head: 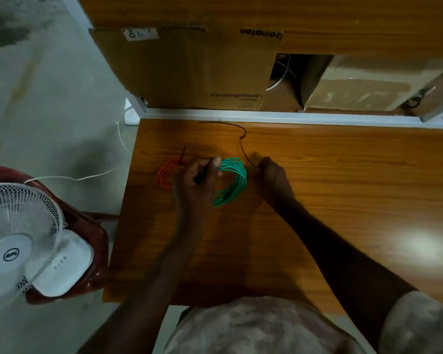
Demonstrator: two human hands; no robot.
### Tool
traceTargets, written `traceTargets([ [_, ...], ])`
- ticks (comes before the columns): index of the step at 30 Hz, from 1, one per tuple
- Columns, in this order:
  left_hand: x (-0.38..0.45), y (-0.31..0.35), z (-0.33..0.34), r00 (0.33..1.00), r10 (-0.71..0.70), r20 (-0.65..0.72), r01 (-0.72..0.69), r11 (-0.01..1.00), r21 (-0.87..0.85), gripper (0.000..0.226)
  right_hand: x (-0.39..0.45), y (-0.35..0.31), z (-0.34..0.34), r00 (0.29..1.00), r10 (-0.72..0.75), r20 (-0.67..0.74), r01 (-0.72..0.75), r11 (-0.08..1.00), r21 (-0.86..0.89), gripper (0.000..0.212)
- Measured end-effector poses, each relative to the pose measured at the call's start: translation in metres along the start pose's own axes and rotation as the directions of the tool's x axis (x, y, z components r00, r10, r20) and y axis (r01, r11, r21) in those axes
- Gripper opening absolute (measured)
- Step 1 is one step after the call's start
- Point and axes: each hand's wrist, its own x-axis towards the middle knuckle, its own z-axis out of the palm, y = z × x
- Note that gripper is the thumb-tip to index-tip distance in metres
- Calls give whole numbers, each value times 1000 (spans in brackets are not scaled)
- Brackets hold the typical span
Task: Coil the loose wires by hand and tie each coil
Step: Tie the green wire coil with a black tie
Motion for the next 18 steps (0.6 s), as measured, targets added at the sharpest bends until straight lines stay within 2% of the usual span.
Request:
traceTargets([
  [2,-7,2,9,1000,4,13,-4,1000,-27,15,-26,-2,-31,993,109,-45,-101,982,159,12],
  [4,-16,3,22,999,1,32,1,999,-40,14,-47,3,-58,987,153,-51,-135,956,262,11],
  [10,-43,15,73,998,13,68,-8,998,-66,18,-105,8,-146,989,110,-98,-24,780,626,14],
  [13,-59,26,103,998,21,62,-18,998,-55,23,-136,15,-190,985,75,-157,55,723,688,12],
  [18,-96,56,165,997,63,38,-61,997,-55,27,-172,53,-236,988,51,-146,94,551,829,11],
])
